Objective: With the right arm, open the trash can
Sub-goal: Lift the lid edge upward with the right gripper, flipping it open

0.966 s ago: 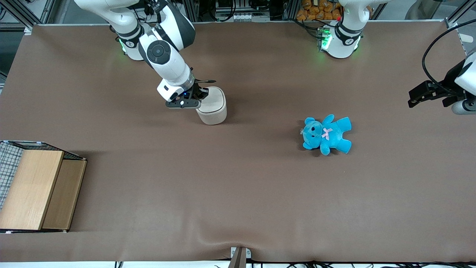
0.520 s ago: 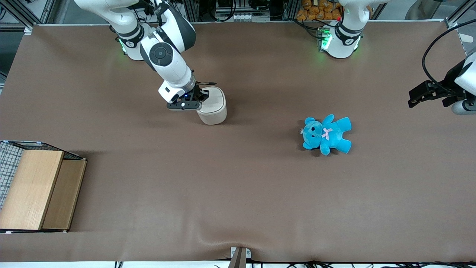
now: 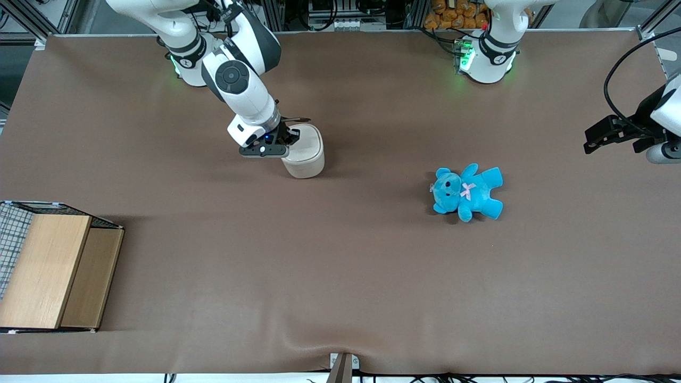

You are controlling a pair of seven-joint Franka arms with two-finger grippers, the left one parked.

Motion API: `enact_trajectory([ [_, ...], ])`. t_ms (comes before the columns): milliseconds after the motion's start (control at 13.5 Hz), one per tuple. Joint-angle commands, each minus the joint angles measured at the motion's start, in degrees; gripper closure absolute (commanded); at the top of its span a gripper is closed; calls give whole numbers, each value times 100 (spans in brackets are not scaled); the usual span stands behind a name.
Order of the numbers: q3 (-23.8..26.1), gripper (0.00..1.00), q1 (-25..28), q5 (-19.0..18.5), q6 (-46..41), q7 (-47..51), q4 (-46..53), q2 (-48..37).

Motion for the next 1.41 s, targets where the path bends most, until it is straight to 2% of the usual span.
enact_trajectory([
  [0, -12, 100, 52, -158, -269, 321, 266, 130],
  [149, -12, 100, 35, -149, -1172, 445, 889, 129],
  [297, -3, 100, 43, -140, -1685, 620, 1347, 129],
  [669, 269, 100, 79, -70, -1766, 1199, 1787, 182],
  [743, 330, 60, 53, -53, -1774, 1323, 1910, 199],
  [817, 340, 9, 44, 69, -1861, 1455, 2016, 191],
  [891, 340, 0, 35, 201, -2080, 1473, 2226, 200],
  [1114, 340, 0, -18, 237, -2661, 1473, 2851, 200],
  [1337, 331, 0, -377, 238, -3091, 1473, 3132, 191],
])
